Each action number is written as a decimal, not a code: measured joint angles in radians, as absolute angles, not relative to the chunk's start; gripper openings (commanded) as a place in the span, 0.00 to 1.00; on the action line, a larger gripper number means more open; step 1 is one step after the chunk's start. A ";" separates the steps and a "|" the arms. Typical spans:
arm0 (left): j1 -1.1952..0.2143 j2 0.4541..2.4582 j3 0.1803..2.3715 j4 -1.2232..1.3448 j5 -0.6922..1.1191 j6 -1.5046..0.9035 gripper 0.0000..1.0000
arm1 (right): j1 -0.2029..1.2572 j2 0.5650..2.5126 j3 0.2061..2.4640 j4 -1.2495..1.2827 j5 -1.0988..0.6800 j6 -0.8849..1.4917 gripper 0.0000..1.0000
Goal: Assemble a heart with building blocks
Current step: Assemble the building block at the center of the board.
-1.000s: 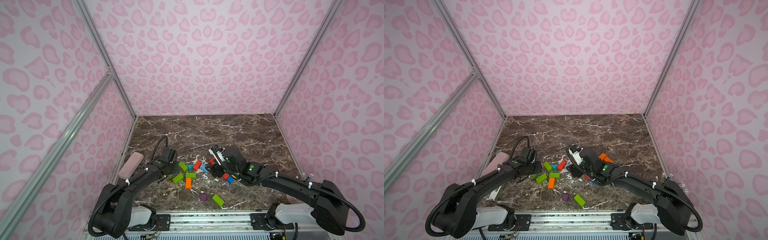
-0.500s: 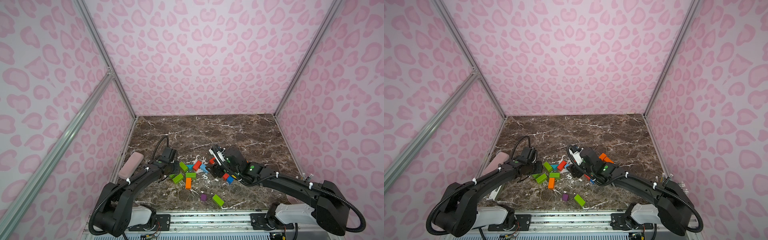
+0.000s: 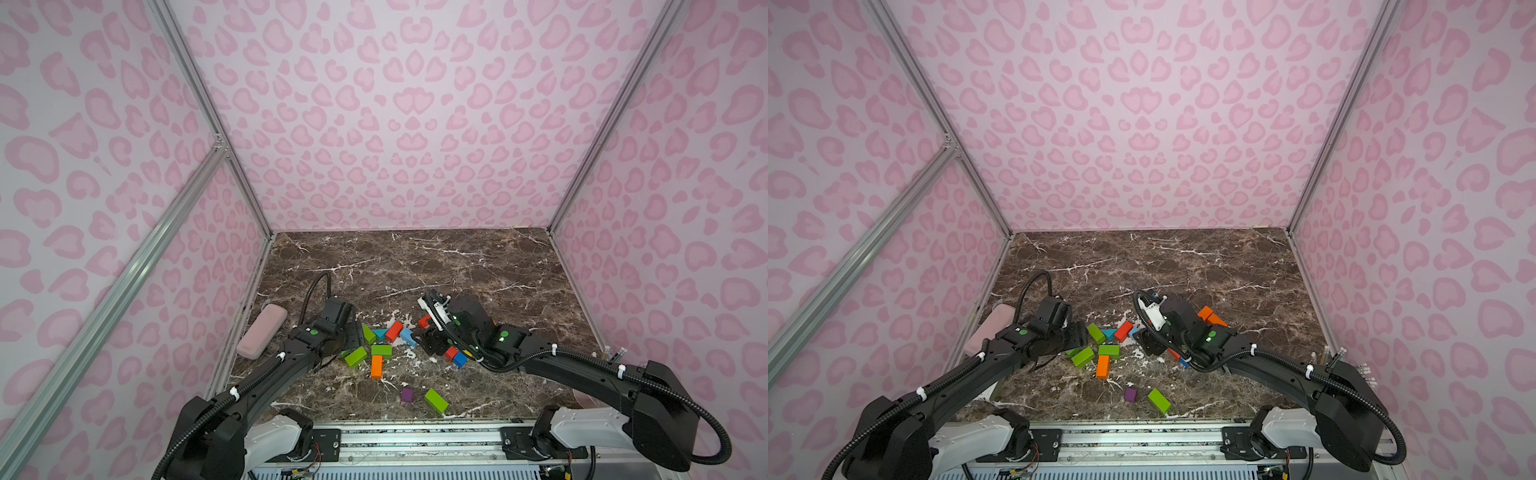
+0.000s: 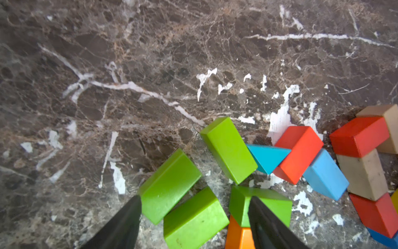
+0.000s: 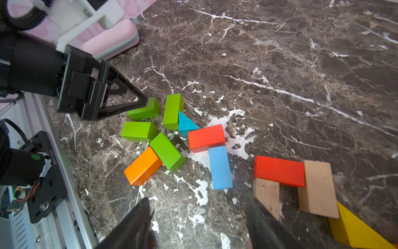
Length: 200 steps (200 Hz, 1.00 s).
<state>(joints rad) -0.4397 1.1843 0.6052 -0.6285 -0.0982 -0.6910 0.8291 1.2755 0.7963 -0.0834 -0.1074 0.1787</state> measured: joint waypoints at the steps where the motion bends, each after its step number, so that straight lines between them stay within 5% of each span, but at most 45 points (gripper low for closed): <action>1: -0.441 1.184 0.603 -0.630 -0.099 -0.694 0.84 | 0.829 1.275 0.796 -0.083 -0.107 0.179 0.73; 200: -0.455 1.226 0.547 -0.566 -0.041 -0.823 0.91 | 0.828 1.253 0.783 -0.077 -0.107 0.179 0.73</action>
